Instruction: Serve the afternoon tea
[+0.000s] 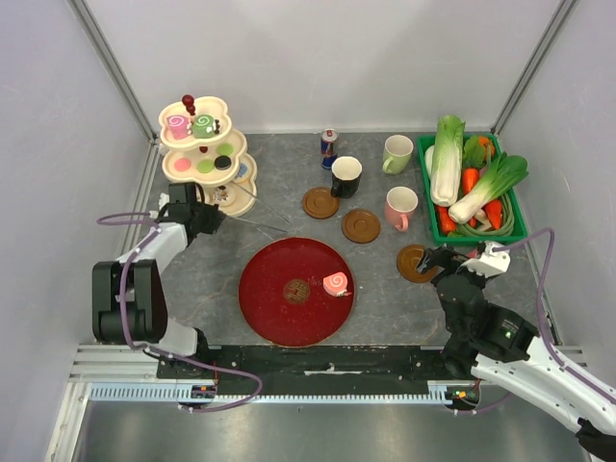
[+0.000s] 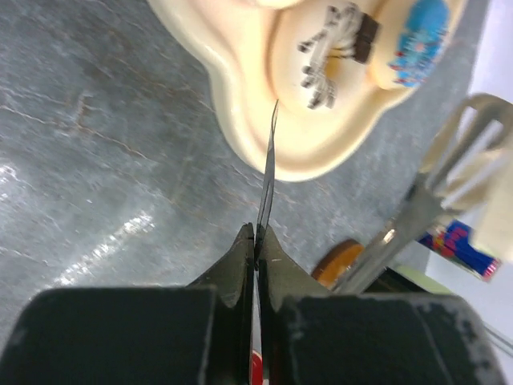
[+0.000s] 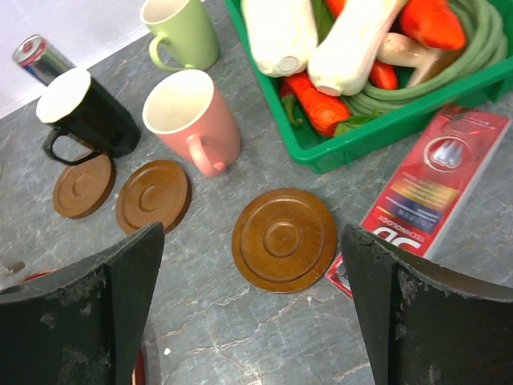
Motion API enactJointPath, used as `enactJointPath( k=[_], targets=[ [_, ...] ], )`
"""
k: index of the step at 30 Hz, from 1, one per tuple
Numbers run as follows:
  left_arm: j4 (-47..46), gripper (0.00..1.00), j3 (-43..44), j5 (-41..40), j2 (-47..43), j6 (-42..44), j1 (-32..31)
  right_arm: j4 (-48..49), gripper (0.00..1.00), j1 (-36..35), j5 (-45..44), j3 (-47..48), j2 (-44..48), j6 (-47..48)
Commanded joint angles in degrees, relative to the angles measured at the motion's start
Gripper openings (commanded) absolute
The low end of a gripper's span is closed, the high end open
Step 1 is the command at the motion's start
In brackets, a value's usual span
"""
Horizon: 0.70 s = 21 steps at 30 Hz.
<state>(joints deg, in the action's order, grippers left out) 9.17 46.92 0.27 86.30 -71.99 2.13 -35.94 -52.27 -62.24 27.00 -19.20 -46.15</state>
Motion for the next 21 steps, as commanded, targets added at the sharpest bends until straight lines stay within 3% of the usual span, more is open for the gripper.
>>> enactJointPath(
  k=[1, 5, 10, 16, 21],
  targets=[
    [-0.8, 0.02, 1.7, 3.1, -7.5, 3.2, -0.2, 9.8, 0.98, 0.0, 5.9, -0.3, -1.6, 9.7],
    [1.4, 0.02, 1.7, 4.0, -14.8, 8.5, -0.2, 15.7, 0.98, 0.0, 12.9, 1.7, -6.6, 16.6],
    [5.6, 0.02, 1.5, 11.0, -21.5, 17.7, -0.2, 19.4, 0.98, 0.0, 22.8, 6.1, -14.6, 21.0],
    [16.0, 0.02, -1.8, 15.6, -27.5, 25.9, -0.2, 17.1, 0.98, 0.0, 31.0, 14.6, -22.6, 17.6],
    [17.8, 0.02, -5.9, 21.5, -29.5, 30.2, -0.1, 19.9, 0.98, 0.0, 38.0, 16.4, -25.4, 16.0]
  ],
)
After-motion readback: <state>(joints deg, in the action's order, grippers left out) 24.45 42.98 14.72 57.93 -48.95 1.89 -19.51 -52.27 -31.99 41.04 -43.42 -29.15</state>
